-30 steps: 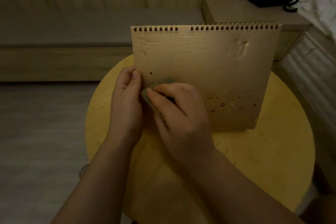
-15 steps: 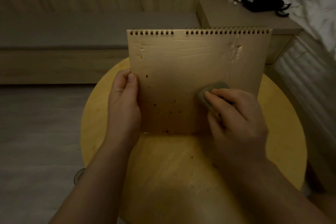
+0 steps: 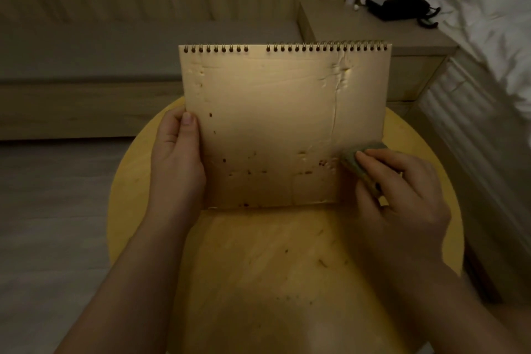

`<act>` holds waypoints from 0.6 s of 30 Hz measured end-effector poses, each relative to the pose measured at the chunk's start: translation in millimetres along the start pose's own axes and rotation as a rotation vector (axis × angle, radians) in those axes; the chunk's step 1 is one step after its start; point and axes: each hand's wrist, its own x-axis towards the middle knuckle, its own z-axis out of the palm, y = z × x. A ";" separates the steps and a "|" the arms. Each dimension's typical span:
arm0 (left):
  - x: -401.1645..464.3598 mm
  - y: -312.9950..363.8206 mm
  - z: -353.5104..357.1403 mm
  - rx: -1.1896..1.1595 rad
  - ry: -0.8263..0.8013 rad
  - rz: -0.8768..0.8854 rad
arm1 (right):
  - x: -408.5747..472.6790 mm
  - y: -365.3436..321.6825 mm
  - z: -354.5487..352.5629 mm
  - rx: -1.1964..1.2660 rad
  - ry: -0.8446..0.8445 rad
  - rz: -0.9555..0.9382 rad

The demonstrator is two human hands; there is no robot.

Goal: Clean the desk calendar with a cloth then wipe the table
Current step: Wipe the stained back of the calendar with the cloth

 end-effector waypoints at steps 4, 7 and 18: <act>5.2 -0.2 1.0 -0.008 -0.011 -0.038 | 6.0 -18.5 5.6 0.022 -0.029 0.032; 8.3 -1.5 0.9 -0.015 -0.011 -0.057 | 11.2 -39.9 15.3 0.079 -0.055 0.040; 19.6 -5.8 -1.8 -0.205 -0.106 -0.138 | 23.9 -139.4 70.0 0.309 -0.144 -0.054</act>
